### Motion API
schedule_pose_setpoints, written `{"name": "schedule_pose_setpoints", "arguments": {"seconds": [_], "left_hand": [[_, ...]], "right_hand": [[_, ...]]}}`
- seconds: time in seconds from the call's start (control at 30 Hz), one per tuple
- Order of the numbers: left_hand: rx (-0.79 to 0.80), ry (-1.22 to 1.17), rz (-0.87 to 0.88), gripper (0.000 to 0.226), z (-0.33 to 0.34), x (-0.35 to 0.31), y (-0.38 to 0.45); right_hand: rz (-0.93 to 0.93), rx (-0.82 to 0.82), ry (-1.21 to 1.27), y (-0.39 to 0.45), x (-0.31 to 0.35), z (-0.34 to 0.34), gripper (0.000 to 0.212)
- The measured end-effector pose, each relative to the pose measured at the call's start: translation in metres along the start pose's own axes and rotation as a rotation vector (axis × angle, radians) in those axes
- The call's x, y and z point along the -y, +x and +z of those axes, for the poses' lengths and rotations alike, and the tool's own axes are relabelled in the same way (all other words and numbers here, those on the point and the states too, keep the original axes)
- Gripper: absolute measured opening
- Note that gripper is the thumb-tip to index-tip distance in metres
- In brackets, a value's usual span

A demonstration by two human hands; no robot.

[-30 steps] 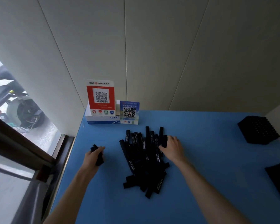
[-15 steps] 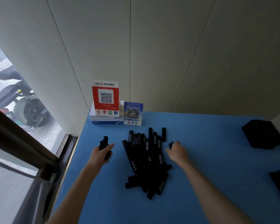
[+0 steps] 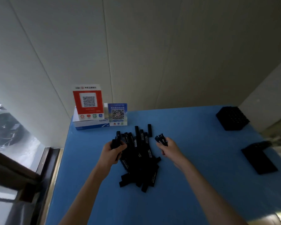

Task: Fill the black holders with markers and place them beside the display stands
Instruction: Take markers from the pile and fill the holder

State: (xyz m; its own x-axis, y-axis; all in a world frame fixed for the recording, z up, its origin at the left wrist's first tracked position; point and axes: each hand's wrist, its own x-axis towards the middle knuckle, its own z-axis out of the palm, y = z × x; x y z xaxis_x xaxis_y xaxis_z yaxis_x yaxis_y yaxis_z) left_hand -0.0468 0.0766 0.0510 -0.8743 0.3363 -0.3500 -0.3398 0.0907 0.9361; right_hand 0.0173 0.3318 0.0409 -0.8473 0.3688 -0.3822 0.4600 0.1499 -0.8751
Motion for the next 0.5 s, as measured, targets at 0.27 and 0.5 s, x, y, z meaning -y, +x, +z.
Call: {"name": "schedule_pose_setpoints", "arguments": {"seconds": [0.27,0.5], "left_hand": [[0.127,-0.012,-0.010,0.026,0.057,-0.003,-0.010],[0.235,0.039,0.040,0.029,0.145,0.005,-0.040]], "right_hand": [[0.015,-0.165,0.061,-0.067,-0.031,-0.050,0.016],[0.022,-0.341,0.092,-0.135,-0.074,-0.128,0.023]]}}
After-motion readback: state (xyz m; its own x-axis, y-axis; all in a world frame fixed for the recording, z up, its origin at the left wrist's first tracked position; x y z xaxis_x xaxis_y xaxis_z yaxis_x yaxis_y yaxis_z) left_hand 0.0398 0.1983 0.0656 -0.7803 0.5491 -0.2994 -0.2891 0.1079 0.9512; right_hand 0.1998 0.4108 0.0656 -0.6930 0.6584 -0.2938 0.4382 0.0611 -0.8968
